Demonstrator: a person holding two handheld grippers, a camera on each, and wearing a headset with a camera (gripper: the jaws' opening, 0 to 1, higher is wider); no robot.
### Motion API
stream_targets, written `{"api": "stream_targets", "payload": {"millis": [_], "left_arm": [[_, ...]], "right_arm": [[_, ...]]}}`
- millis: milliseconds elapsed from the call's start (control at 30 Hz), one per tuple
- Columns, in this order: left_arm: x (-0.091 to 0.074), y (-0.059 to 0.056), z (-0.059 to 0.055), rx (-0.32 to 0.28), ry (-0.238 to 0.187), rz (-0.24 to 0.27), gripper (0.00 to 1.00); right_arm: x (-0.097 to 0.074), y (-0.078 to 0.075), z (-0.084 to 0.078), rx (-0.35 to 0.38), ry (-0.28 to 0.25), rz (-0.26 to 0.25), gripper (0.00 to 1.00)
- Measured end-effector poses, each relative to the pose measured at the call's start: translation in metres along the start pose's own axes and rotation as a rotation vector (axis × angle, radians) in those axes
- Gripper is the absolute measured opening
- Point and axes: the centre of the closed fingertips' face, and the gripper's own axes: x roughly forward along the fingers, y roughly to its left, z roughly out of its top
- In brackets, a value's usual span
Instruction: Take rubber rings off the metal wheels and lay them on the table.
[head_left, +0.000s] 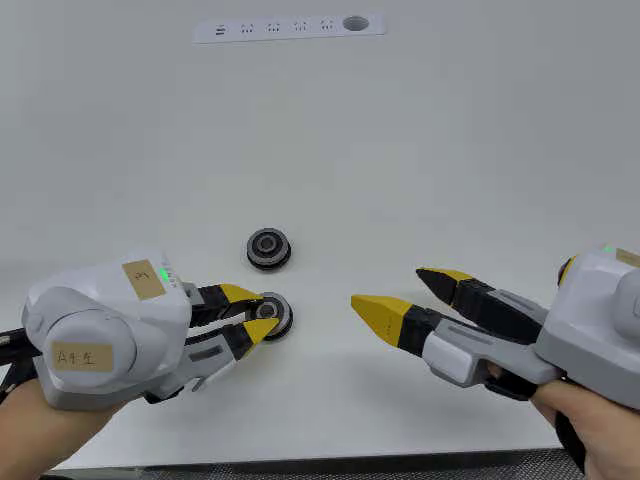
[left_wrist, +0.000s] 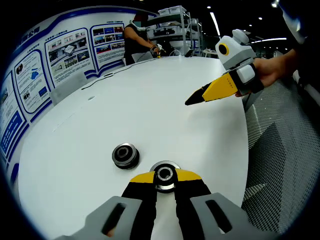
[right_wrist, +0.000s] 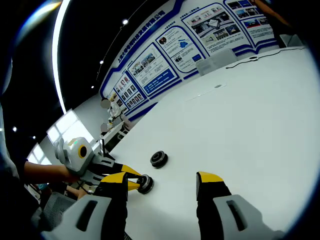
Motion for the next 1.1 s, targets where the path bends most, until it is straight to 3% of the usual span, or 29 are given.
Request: {"api": "stream_targets", "payload": {"millis": [333,700,1100], "left_arm": [[0.001,-0.001,0.000,0.059,0.018,-0.011,0.13],[0.001,-0.001,0.000,0.056,0.012,-0.023,0.13],[0.001,-0.001,0.000,0.061,0.011,-0.030,0.13]], "right_arm": [[0.032,0.036,-0.019,0.054,0.060,0.125,0.62],[0.047,0.047,-0.030,0.136,0.090,0.157,0.62],[0.061,0.048,-0.042,0.286,0.139,0.139,0.59]]}}
